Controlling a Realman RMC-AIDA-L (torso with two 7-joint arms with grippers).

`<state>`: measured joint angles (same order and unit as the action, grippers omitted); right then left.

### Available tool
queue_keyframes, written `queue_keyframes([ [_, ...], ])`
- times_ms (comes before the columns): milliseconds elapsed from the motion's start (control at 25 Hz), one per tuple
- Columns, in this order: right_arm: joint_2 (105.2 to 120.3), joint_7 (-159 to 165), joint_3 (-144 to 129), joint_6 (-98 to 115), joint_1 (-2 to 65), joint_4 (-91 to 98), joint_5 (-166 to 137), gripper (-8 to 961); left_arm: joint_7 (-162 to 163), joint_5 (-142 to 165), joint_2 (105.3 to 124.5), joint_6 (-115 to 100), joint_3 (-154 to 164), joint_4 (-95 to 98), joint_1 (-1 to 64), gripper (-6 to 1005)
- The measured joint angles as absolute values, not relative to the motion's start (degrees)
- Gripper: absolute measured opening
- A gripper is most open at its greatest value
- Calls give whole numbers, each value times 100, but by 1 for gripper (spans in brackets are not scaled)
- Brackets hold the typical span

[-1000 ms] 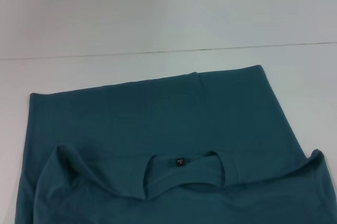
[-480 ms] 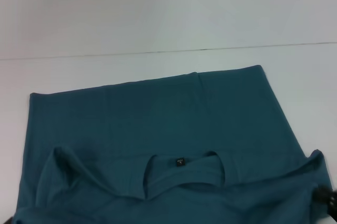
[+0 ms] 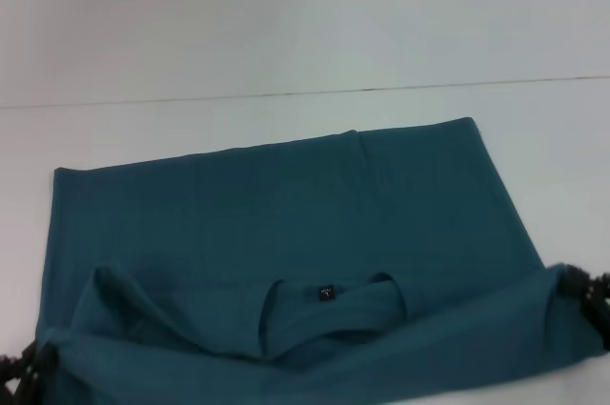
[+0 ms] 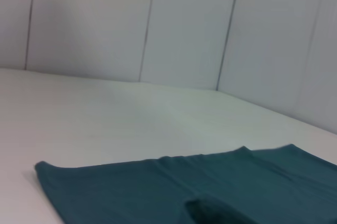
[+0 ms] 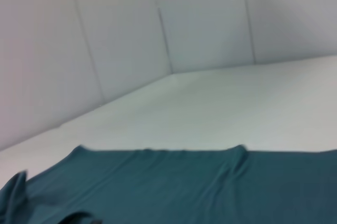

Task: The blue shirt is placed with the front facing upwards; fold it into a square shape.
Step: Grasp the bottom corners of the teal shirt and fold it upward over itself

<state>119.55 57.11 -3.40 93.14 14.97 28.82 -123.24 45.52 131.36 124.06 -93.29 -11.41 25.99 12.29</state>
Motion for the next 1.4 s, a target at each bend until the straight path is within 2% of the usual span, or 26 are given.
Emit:
queue_keyframes([
  [880,11959,6074,-285,8409,2405,2744,-12241,28,4650,12502,12392,-8495,-1574,2287,1996,55],
  [1400,11876,6343,-351,7782,2842,2815,-11996,28,4647,12084,12391,-7931,-1573,2273,2545,55],
])
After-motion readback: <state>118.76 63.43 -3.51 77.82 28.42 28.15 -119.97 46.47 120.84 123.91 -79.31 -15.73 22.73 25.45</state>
